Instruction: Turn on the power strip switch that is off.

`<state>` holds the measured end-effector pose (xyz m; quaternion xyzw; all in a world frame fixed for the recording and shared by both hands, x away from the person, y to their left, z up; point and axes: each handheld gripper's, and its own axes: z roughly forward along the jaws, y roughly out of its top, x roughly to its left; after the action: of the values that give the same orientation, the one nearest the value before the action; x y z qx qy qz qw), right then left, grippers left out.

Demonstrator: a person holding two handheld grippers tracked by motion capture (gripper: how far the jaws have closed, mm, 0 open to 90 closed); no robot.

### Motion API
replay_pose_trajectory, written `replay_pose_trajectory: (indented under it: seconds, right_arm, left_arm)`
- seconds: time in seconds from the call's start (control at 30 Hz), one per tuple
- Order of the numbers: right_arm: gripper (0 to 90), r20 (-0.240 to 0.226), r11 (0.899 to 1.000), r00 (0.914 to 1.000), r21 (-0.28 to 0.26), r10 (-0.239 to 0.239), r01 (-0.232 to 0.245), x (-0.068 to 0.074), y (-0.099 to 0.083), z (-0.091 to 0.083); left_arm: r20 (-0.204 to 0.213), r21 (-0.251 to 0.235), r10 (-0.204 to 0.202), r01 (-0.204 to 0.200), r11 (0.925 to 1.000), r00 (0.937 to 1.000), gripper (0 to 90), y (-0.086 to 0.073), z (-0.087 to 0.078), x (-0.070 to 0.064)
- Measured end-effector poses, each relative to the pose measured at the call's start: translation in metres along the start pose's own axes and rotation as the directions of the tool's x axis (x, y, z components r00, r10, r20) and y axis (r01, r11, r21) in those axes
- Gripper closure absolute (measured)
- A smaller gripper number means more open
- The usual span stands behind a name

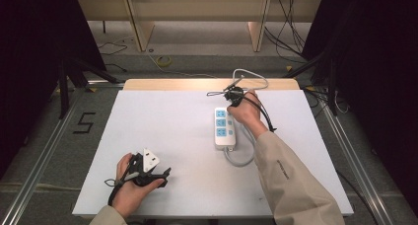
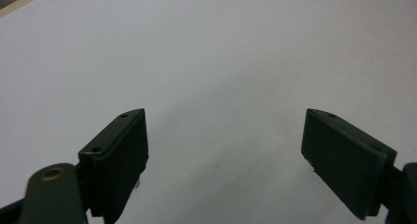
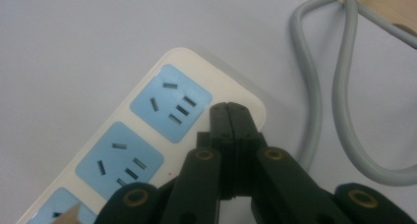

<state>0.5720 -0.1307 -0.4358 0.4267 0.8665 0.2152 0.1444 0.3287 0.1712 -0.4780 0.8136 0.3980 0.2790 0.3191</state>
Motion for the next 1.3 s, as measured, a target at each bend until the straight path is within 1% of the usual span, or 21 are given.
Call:
replay_pose_trajectory:
  seconds: [0.17,0.23,0.3,0.37,0.4,0.43,0.47,0.6,0.67,0.77,0.8,0.87,0.9,0.97,1.03,1.1,1.17,1.3]
  right_arm:
    - [90.0,0.001,1.0,1.0,-0.008,0.001,-0.001,-0.002,0.0,-0.004]
    - [90.0,-0.009,1.0,0.9999,-0.01,-0.011,0.011,-0.004,-0.001,-0.008]
    - [90.0,-0.01,1.0,0.9999,-0.01,-0.012,0.011,-0.005,-0.001,-0.009]
    - [90.0,-0.008,1.0,0.9999,-0.015,-0.009,0.009,-0.006,-0.003,-0.011]
    - [90.0,-0.016,1.0,0.9997,-0.011,-0.018,0.018,-0.007,-0.005,-0.013]
    - [90.0,-0.016,1.0,0.9997,-0.011,-0.018,0.018,-0.007,-0.005,-0.013]
    - [88.2,-0.018,1.0,0.9996,-0.014,-0.022,0.021,-0.008,-0.007,-0.015]
    - [87.9,-0.021,1.0,0.9995,-0.015,-0.025,0.025,-0.01,-0.011,-0.017]
    - [85.3,-0.033,0.999,0.9989,-0.015,-0.032,0.032,-0.012,-0.015,-0.02]
    - [83.6,-0.038,0.999,0.9988,-0.018,-0.032,0.031,-0.013,-0.018,-0.022]
    - [81.4,-0.044,0.999,0.9984,-0.017,-0.034,0.033,-0.013,-0.021,-0.024]
    - [80.8,-0.05,0.999,0.9981,-0.016,-0.036,0.035,-0.013,-0.023,-0.025]
    - [79.9,-0.051,0.999,0.9981,-0.023,-0.036,0.035,-0.014,-0.025,-0.027]
    - [75.0,-0.058,0.999,0.9978,-0.032,-0.031,0.029,-0.015,-0.031,-0.03]
    - [73.1,-0.067,0.999,0.9973,-0.033,-0.032,0.03,-0.016,-0.035,-0.033]
    - [72.0,-0.064,0.999,0.9974,-0.039,-0.033,0.031,-0.016,-0.038,-0.034]
    - [67.6,-0.069,0.998,0.9973,-0.061,-0.026,0.022,-0.018,-0.045,-0.039]
    - [62.9,-0.071,0.998,0.9971,-0.066,-0.029,0.024,-0.021,-0.056,-0.046]
  left_arm:
    - [0.0,0.001,-0.001,0.001,1.0,1.0,17.8,0.0,0.0,0.0]
    - [0.001,0.002,-0.003,0.003,1.0,1.0,17.8,0.0,0.0,0.0]
    - [0.001,0.004,-0.003,0.003,1.0,1.0,17.8,0.0,0.0,0.0]
    - [0.001,0.003,-0.005,0.005,1.0,1.0,17.9,0.0,0.0,0.0]
    - [0.001,0.003,-0.006,0.006,1.0,1.0,17.8,0.0,0.0,0.0]
    - [0.001,0.003,-0.007,0.007,1.0,1.0,17.8,0.0,0.0,0.0]
    - [0.0,0.006,-0.004,0.004,1.0,1.0,17.9,0.0,0.0,0.001]
    - [0.0,0.007,-0.008,0.008,0.9999,1.0,17.8,-0.001,0.0,0.001]
    - [-0.001,0.006,-0.009,0.009,0.9999,1.0,17.8,-0.001,0.0,0.001]
    - [-0.001,0.008,-0.009,0.009,0.9999,1.0,17.8,-0.001,0.0,0.001]
    - [-0.001,0.008,-0.011,0.011,0.9999,0.9999,17.8,-0.001,0.0,0.001]
    - [-0.002,0.006,-0.014,0.014,0.9999,0.9999,17.9,-0.001,0.001,0.001]
    - [-0.002,0.006,-0.014,0.014,0.9999,0.9999,17.8,-0.001,0.001,0.001]
    - [-0.003,0.007,-0.016,0.016,0.9999,0.9999,17.8,-0.001,0.001,0.002]
    - [-0.004,0.007,-0.016,0.016,0.9998,0.9999,17.8,-0.002,0.001,0.002]
    - [-0.005,0.007,-0.018,0.018,0.9998,0.9998,17.8,-0.002,0.001,0.002]
    - [-0.006,0.008,-0.019,0.019,0.9998,0.9998,17.8,-0.002,0.001,0.003]
    - [-0.003,0.011,-0.021,0.021,0.9997,0.9998,17.8,-0.002,0.001,0.003]
